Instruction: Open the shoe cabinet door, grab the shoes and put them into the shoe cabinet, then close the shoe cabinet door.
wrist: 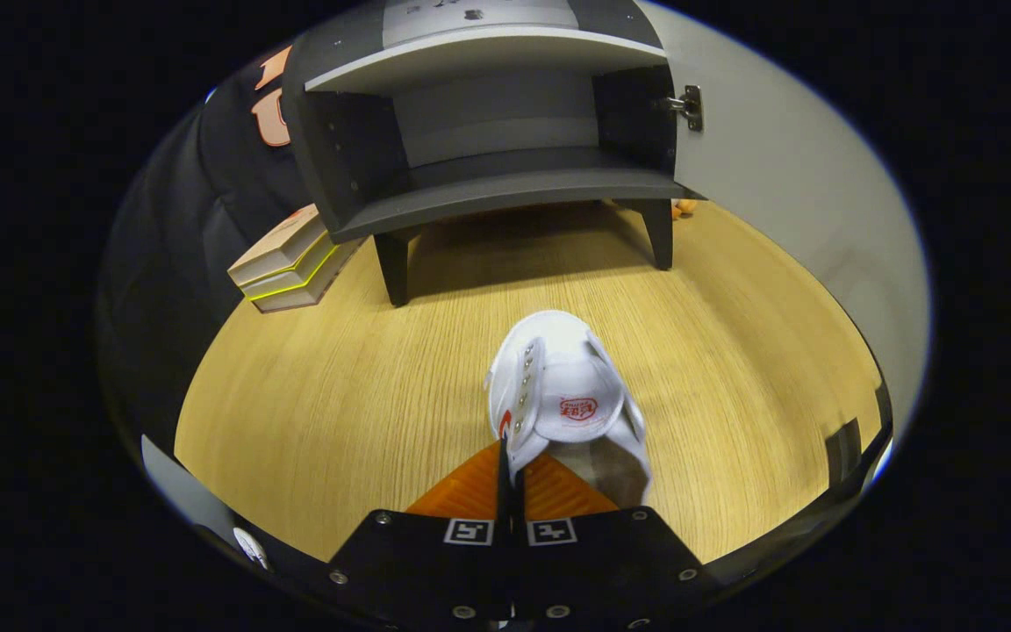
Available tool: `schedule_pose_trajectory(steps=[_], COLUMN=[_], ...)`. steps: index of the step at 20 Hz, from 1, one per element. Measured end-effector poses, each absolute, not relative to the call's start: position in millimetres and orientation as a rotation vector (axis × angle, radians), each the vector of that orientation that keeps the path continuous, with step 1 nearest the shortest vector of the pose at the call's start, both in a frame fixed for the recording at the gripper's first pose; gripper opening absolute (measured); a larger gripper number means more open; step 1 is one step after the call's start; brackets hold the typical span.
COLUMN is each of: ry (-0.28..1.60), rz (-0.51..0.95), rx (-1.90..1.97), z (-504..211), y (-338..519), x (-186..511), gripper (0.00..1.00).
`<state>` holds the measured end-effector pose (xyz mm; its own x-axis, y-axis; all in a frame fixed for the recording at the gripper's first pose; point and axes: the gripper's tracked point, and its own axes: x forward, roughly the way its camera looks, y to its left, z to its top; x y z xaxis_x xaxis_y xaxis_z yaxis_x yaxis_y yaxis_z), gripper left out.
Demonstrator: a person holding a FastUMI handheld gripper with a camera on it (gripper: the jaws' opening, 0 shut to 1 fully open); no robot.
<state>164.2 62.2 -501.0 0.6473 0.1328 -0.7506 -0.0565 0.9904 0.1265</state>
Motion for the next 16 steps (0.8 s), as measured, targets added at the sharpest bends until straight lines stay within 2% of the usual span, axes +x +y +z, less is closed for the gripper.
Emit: schedule_pose_trajectory(steps=[6,16], ry=[0.769,0.491], rz=[0.126,0.198], rx=[0.111,0.028], z=[-440.2,-258.0], y=[67.7,70.7], x=[178.5,202.6], gripper=[0.0,0.0])
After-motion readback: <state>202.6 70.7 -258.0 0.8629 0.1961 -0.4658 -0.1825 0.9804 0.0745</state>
